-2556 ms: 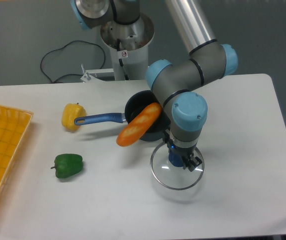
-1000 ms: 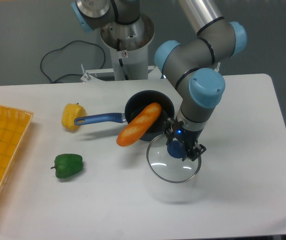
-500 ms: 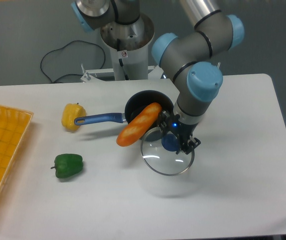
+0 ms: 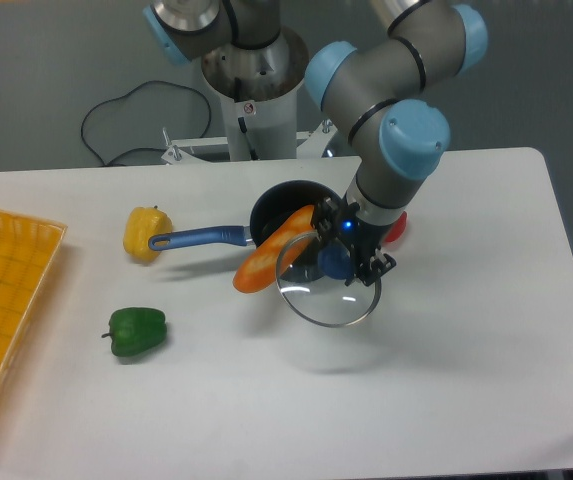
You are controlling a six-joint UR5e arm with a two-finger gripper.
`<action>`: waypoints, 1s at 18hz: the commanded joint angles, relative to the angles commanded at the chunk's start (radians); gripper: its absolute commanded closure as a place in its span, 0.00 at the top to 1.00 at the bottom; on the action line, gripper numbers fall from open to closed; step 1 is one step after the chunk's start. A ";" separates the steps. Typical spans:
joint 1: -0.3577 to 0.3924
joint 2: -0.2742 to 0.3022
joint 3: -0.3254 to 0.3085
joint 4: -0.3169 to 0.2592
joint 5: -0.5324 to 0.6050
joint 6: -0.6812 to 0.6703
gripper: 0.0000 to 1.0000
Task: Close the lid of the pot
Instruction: 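Lower the glass lid onto the pot rim over the bread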
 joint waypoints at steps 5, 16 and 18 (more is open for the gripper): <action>0.020 0.054 -0.050 -0.020 -0.045 0.052 0.55; 0.011 0.106 -0.138 -0.036 -0.035 0.077 0.55; 0.009 0.114 -0.153 -0.032 -0.034 0.078 0.55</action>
